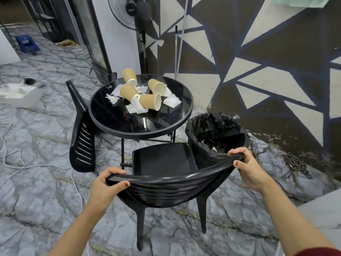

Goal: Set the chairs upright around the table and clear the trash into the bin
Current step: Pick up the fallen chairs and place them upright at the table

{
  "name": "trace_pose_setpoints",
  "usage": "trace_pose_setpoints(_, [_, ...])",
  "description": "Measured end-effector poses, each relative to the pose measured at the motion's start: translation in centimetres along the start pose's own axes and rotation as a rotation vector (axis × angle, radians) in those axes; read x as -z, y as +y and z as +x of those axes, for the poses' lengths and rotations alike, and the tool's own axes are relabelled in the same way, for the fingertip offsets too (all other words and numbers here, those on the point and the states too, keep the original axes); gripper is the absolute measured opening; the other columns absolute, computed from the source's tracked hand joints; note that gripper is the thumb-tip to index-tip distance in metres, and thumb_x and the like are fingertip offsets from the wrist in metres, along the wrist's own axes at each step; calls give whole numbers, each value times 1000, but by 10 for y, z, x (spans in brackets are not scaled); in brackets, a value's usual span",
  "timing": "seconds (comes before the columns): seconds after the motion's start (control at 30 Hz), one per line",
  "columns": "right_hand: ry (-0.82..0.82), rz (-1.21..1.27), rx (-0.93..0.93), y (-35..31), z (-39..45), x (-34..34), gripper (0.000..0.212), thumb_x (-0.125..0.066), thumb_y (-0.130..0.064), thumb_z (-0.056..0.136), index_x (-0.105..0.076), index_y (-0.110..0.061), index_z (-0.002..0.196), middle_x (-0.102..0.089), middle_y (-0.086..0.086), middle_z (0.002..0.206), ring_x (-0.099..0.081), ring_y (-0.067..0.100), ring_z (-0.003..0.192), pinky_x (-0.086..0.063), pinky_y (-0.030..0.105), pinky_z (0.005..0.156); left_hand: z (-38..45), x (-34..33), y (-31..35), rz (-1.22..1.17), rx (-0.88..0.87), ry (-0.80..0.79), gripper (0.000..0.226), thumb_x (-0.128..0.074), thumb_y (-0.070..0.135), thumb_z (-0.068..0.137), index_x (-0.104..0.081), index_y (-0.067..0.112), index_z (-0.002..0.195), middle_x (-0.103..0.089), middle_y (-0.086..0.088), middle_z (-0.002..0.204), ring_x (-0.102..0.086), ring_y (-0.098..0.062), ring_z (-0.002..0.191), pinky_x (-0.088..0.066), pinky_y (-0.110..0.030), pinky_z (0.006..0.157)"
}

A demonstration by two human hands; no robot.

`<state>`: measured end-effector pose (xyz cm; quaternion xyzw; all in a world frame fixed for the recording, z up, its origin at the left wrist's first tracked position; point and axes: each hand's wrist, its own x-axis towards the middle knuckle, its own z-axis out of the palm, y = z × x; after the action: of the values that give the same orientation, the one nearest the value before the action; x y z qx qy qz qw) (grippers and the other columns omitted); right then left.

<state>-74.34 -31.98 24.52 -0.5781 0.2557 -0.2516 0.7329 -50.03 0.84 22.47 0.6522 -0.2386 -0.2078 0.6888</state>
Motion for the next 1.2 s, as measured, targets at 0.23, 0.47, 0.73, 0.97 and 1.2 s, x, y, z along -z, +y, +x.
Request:
trace_pose_setpoints(0.23, [-20,29,-39,-6,-6,-4,23,-75,-8,66,-63,-27,71,-59,1,90,-63,5,76,-53,17,69,-3,-2,2,-5,29,9,35,-79,33,38,-69,25,70,-67,10,74,-62,-4,69,-52,-14,62])
trace_pose_setpoints(0.47, [22,-43,-36,-9,-8,-6,31,-52,11,79,-55,-19,85,-59,0,99,-59,9,91,-52,14,70,-4,0,4,54,35,7,31,-80,27,45,-68,28,73,-66,6,78,-61,-13,75,-52,-23,69])
trace_pose_setpoints(0.73, [-62,-283,-280,-32,-14,-5,88,-89,-52,24,-57,-32,104,-52,-9,120,-49,9,109,-32,36,95,-5,7,11,180,38,-77,52,-81,54,40,-66,34,85,-68,8,88,-63,-10,83,-51,-19,74])
trace_pose_setpoints(0.97, [99,-884,-136,-65,-5,-55,48,-69,-34,79,-49,-27,122,-45,6,139,-42,24,127,-39,38,92,-5,51,19,453,90,-296,82,-78,62,46,-37,64,117,-58,21,114,-50,2,114,-36,-24,97])
trace_pose_setpoints(1.2, [-204,-1140,197,-57,10,-241,62,-62,-33,85,-36,-21,139,-41,0,143,-39,18,130,-30,30,104,-10,134,33,728,109,-166,66,-68,39,79,-36,30,136,-41,6,139,-38,-9,128,-31,-24,103])
